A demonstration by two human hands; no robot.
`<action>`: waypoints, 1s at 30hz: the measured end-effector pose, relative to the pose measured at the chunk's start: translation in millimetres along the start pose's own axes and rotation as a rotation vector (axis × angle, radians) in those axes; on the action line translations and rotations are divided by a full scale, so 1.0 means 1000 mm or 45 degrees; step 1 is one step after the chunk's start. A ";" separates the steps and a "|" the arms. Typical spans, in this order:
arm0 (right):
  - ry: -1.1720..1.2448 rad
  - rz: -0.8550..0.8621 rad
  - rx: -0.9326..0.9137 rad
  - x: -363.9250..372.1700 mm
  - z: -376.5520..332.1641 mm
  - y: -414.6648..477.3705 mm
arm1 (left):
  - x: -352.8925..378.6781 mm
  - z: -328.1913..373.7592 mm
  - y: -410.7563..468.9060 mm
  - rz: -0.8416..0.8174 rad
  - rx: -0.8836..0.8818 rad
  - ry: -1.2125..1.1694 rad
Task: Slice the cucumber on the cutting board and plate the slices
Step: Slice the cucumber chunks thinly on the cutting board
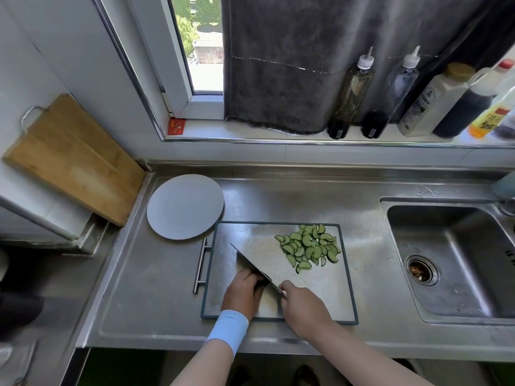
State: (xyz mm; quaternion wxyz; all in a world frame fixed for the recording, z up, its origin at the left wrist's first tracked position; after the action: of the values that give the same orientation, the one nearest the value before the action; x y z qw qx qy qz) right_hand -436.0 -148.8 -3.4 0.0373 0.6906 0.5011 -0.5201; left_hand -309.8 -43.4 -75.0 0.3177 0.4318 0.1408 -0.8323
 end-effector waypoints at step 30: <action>0.028 -0.051 0.040 -0.002 -0.009 0.006 | -0.001 0.003 -0.005 0.056 -0.006 -0.032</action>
State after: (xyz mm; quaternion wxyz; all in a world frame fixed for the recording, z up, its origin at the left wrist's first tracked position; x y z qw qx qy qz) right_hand -425.2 -147.5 -0.7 0.0103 0.6866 0.5070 -0.5209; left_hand -314.8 -41.0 -72.7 0.3385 0.4235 0.1291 -0.8303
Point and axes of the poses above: each hand's wrist, its own y-axis towards the middle knuckle, its own x-axis out of the palm, z = x × y, the point moved 1 cm from there along y, towards the middle knuckle, and after that the axes turned 3 degrees about x, right-handed, at the moved point
